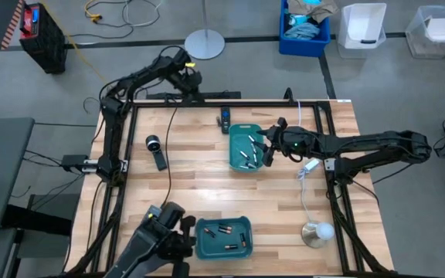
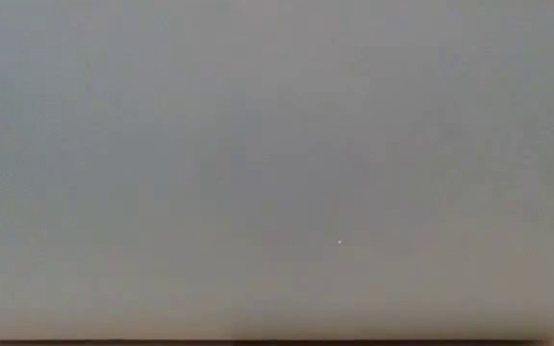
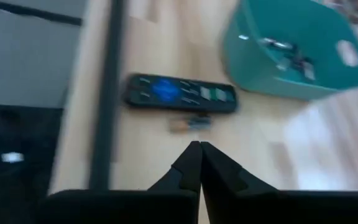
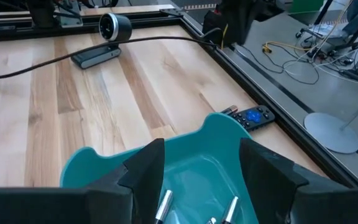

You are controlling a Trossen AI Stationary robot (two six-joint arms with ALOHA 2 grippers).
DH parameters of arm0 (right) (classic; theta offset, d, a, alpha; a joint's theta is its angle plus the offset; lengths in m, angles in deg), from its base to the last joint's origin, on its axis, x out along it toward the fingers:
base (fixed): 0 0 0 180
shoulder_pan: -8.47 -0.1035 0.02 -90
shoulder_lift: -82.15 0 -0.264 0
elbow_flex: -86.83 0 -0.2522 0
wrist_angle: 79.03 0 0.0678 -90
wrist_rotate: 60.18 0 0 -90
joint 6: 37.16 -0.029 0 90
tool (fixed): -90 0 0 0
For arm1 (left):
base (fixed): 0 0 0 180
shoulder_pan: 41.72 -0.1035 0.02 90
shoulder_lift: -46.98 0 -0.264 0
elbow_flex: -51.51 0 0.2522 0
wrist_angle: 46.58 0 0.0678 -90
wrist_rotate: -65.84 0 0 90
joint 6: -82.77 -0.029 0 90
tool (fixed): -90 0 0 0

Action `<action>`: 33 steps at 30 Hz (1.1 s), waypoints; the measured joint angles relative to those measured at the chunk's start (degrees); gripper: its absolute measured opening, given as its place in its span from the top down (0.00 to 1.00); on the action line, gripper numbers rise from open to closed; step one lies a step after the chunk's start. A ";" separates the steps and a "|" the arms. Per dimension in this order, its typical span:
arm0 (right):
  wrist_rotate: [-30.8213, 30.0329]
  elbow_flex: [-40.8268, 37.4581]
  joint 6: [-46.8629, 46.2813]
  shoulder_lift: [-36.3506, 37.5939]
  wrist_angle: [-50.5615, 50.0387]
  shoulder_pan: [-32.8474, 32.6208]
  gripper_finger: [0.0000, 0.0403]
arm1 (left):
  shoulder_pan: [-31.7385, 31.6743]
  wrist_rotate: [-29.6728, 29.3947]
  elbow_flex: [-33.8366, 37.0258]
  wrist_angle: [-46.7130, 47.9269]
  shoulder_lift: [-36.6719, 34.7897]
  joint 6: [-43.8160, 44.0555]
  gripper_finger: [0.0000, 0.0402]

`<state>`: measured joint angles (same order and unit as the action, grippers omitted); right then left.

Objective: Sort batteries
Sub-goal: Put the black battery into the blue bin

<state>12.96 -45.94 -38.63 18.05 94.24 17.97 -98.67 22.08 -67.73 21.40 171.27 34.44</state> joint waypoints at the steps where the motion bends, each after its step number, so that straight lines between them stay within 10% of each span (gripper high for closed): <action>1: 0.00 0.00 -0.02 0.00 -0.02 -0.02 0.45 | 0.10 -0.34 1.32 -3.52 -0.49 1.49 1.00; 8: 0.00 0.00 -0.17 0.00 -0.89 -0.06 0.45 | 0.75 -11.49 12.30 -35.08 -4.71 20.65 1.00; 14: 0.00 0.00 -0.15 0.00 -0.94 -0.03 0.45 | 2.83 -25.49 20.92 -43.42 -7.52 19.42 1.00; 33: 0.00 -0.02 0.44 0.00 -0.27 0.00 0.45 | 3.14 -15.00 47.95 -69.96 -16.64 19.87 1.00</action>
<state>12.96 -45.96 -38.19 18.05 93.97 17.97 -95.52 7.08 -19.78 -48.56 154.63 54.31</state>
